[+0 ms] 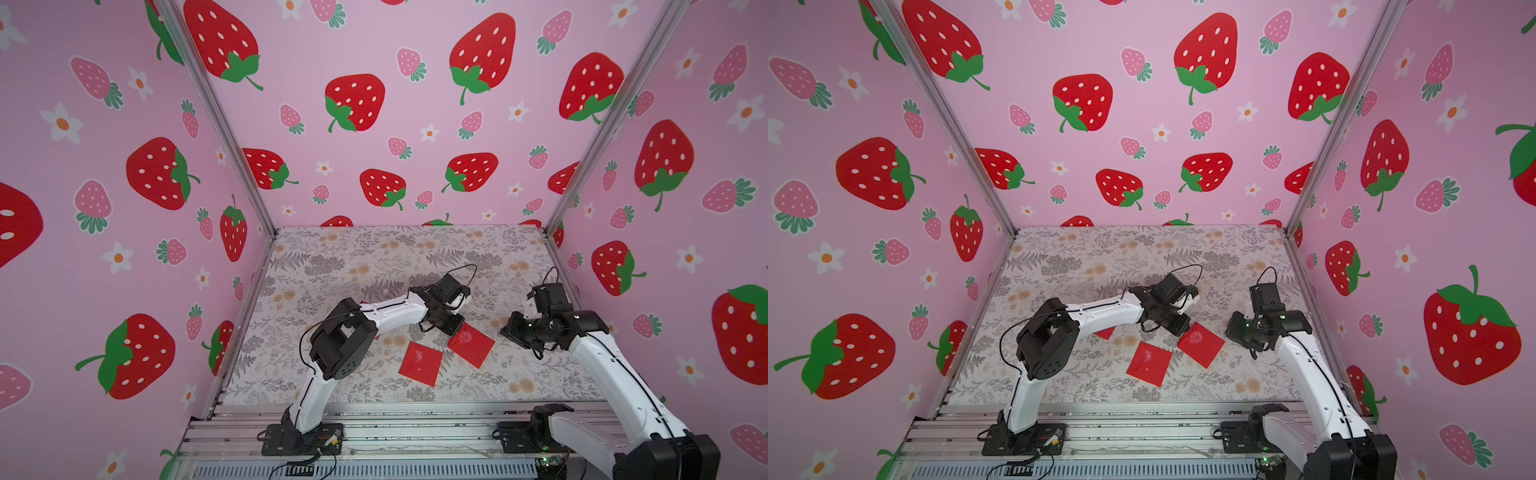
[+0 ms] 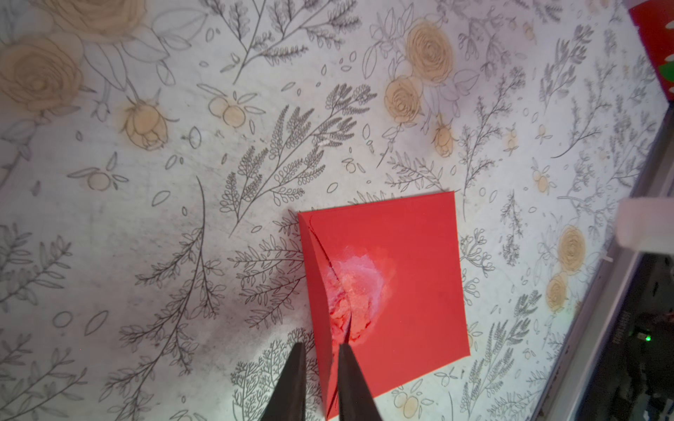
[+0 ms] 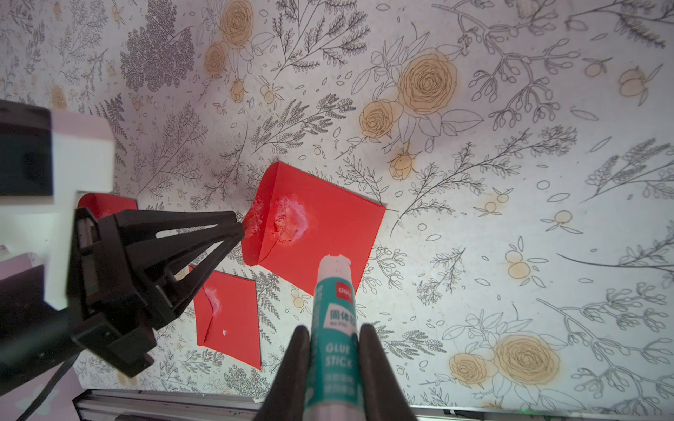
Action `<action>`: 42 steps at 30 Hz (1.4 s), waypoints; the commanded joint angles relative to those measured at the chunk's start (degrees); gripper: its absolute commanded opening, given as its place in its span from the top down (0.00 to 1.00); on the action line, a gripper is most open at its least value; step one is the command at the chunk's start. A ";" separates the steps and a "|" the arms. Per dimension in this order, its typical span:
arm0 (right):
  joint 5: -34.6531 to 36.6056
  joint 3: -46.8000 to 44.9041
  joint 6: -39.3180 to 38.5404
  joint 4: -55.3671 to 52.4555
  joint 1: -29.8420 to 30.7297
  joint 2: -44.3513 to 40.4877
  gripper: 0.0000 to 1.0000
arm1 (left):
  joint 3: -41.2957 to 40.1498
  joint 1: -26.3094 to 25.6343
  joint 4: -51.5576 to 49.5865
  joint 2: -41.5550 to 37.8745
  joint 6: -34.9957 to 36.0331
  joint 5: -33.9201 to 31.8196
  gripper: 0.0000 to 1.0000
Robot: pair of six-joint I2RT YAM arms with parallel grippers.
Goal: Seal the envelope with a glue stick
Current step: Move the envelope to the center of the board, then seal the envelope at the center of the board.
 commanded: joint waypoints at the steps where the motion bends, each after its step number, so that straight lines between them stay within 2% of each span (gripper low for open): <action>1: -1.04 1.81 -1.07 -1.25 -0.45 0.32 1.00 | 3.17 0.33 -2.12 1.48 1.45 -0.22 0.84; 19: -1.19 1.39 -1.78 -1.09 -0.54 0.90 1.00 | 5.50 0.34 -3.66 3.38 1.68 0.71 0.86; 29: -1.37 1.30 -1.87 -0.99 -0.54 0.99 1.00 | 2.80 0.29 -0.42 0.55 -0.07 1.37 0.84; 42: -1.81 1.24 -2.04 -1.01 -0.54 1.60 1.00 | 2.02 0.21 0.37 1.35 -0.64 3.91 0.82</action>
